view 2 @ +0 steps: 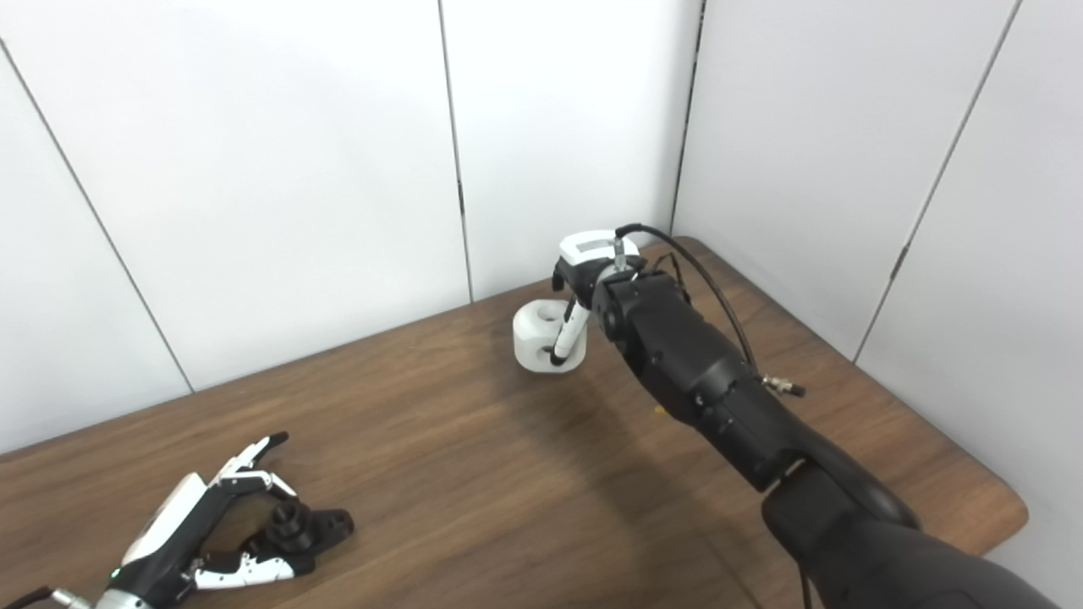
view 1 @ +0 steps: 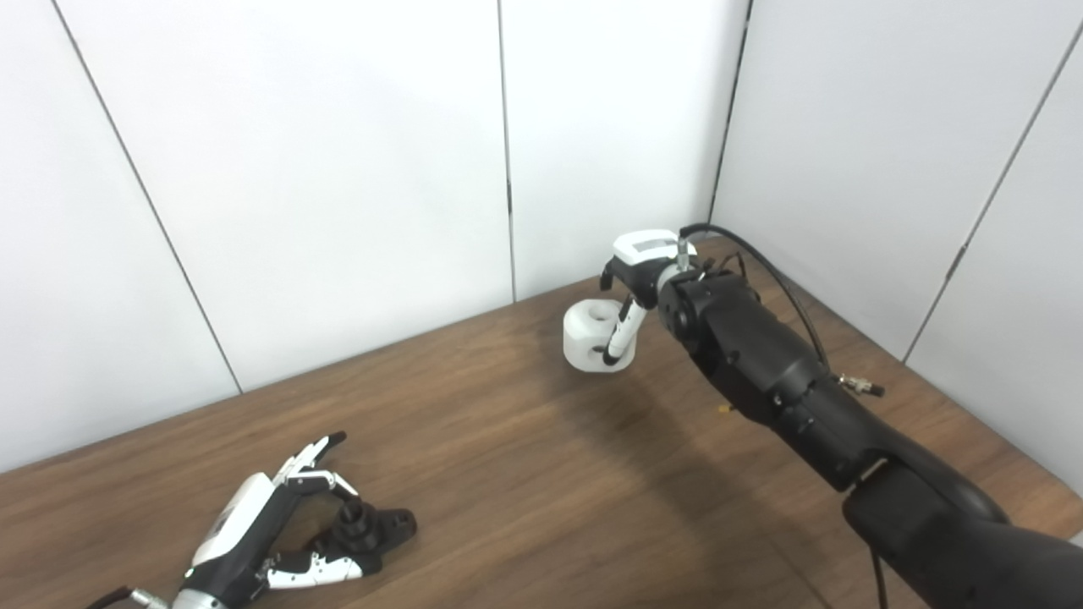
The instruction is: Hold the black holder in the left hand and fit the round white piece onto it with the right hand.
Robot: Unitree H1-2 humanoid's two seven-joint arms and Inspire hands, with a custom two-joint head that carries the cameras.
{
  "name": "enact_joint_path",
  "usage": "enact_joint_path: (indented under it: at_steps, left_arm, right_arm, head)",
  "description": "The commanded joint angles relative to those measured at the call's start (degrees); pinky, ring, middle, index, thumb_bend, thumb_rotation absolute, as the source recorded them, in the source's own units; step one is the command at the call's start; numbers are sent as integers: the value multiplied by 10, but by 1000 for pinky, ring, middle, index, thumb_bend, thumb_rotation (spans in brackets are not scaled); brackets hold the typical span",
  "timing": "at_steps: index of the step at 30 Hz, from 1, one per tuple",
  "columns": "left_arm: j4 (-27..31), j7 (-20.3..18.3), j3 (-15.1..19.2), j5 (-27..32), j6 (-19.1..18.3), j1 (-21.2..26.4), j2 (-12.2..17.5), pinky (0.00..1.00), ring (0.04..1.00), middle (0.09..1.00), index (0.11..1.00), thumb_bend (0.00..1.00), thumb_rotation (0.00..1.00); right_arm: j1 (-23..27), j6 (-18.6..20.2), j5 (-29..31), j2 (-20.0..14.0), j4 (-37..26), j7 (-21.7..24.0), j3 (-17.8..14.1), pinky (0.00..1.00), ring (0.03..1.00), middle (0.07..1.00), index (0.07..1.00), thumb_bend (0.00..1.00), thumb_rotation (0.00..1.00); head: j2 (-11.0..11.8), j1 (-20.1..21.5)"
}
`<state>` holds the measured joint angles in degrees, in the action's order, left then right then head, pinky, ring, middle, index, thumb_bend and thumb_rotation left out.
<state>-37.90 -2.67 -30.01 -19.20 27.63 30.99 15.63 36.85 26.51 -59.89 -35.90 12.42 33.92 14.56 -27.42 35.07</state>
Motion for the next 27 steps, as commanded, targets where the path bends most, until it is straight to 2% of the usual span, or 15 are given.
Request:
enact_joint_path:
  at_steps: [1,9,12,13,14,16,27]
  left_arm:
    - [-35,-36,-16,-16,-7,-60,8,1000,1000,980,483,523,52]
    - [-31,-40,-12,-17,-7,-62,10,1000,1000,979,483,523,53]
    - [-29,-40,-10,-16,-8,-64,10,1000,1000,977,483,523,52]
    - [-29,-40,-10,-17,-8,-65,9,1000,1000,976,483,523,52]
    - [-28,-40,-9,-17,-8,-65,9,1000,1000,975,483,523,51]
    - [-27,-40,-10,-18,-8,-66,10,1000,1000,976,483,523,51]
    - [-25,-30,-12,-21,-7,-68,7,1000,1000,968,483,523,52]
  right_arm:
    - [20,2,-3,-15,-14,-1,-2,718,888,930,792,996,359]
    - [18,1,-8,-12,-14,5,11,699,884,926,754,979,357]
    - [13,-15,9,-13,-15,-14,11,691,846,877,694,862,293]
    - [10,-23,16,-12,-16,-28,8,687,827,839,594,696,221]
    - [8,-29,22,-12,-16,-39,6,685,812,806,531,592,174]
    - [1,-44,29,-13,-18,-74,2,671,787,760,494,535,146]
    - [-11,-63,43,-16,-16,-153,-3,622,738,710,483,520,138]
  head:
    - [-1,0]
    - [-4,-1]
    - [-6,-2]
    - [-6,-2]
    - [-6,-2]
    - [-8,-4]
    - [-11,-11]
